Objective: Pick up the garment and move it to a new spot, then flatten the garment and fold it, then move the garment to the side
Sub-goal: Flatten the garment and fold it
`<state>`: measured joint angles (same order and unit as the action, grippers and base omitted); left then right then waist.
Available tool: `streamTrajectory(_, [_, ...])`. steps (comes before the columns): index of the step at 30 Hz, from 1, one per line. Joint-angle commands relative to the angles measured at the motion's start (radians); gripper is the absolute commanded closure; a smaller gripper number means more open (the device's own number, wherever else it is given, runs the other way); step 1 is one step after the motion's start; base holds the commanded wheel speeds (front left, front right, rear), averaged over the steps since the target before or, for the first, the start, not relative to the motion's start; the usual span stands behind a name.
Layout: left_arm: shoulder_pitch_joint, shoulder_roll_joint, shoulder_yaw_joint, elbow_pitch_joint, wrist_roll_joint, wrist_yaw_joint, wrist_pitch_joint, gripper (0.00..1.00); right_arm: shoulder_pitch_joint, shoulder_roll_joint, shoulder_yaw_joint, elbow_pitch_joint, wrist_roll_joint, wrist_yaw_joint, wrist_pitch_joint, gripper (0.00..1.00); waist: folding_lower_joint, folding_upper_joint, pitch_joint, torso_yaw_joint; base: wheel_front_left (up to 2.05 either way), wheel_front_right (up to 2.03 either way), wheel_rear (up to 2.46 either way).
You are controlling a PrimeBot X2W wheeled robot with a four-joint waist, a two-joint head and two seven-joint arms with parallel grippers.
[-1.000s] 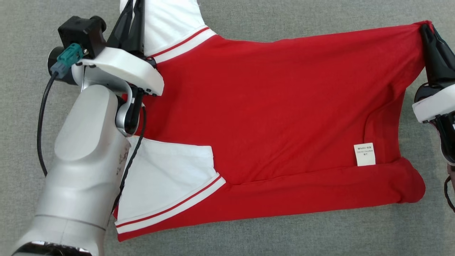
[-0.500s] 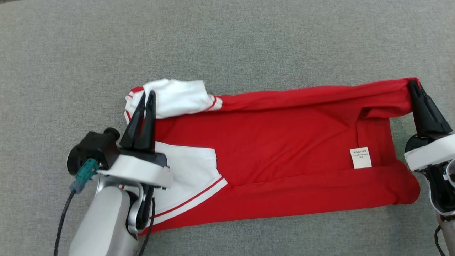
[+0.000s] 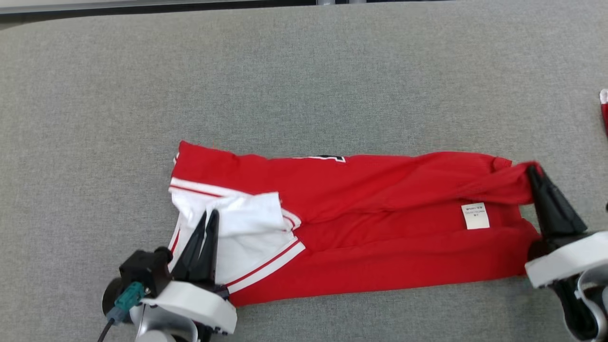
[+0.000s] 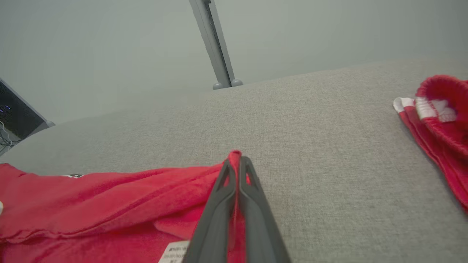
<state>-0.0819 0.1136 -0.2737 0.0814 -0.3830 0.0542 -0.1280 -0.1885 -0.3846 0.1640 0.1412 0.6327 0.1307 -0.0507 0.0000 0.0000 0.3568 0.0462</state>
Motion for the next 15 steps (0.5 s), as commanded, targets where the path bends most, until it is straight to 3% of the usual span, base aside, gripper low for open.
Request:
streamTrajectory(1, [0.016, 0.005, 0.002, 0.002, -0.011, 0.004, 0.008, 1.0, 0.015, -0.006, 0.005, 0.0, -0.016, 0.0, -0.003, 0.6, 0.0, 0.0, -0.004, -0.002, 0.0, 0.0, 0.0])
streamTrajectory(2, [0.025, 0.004, 0.002, 0.005, -0.016, 0.01, 0.017, 1.0, 0.03, 0.004, 0.011, -0.001, -0.024, 0.0, -0.003, 0.18, 0.0, 0.0, -0.007, -0.003, 0.0, 0.0, 0.0])
streamTrajectory(3, [0.034, 0.005, 0.0, 0.01, -0.015, 0.013, 0.028, 0.66, 0.042, 0.003, 0.006, -0.002, -0.048, 0.0, -0.01, 0.0, 0.0, 0.0, -0.009, -0.003, 0.0, 0.0, 0.0])
streamTrajectory(4, [0.043, 0.003, -0.004, 0.014, -0.023, 0.013, 0.039, 0.4, 0.054, 0.007, 0.004, -0.002, -0.057, 0.0, -0.013, 0.0, 0.0, 0.0, -0.011, -0.002, 0.0, 0.0, 0.0])
streamTrajectory(5, [0.049, 0.001, -0.006, 0.014, -0.028, 0.015, 0.045, 0.0, 0.066, 0.015, -0.006, -0.004, -0.069, 0.0, -0.02, 0.0, 0.0, 0.0, -0.014, 0.0, 0.0, 0.0, 0.0])
streamTrajectory(8, [0.06, 0.007, -0.007, 0.012, -0.019, 0.022, 0.039, 0.0, 0.104, 0.032, -0.025, -0.025, -0.122, 0.0, -0.044, 0.0, 0.0, 0.0, -0.027, 0.001, 0.0, 0.0, 0.0])
streamTrajectory(15, [0.067, 0.018, 0.032, -0.039, 0.027, 0.064, -0.084, 0.0, 0.171, 0.107, -0.107, -0.166, -0.238, 0.0, -0.103, 0.0, 0.0, 0.0, -0.077, -0.007, 0.0, 0.0, 0.0])
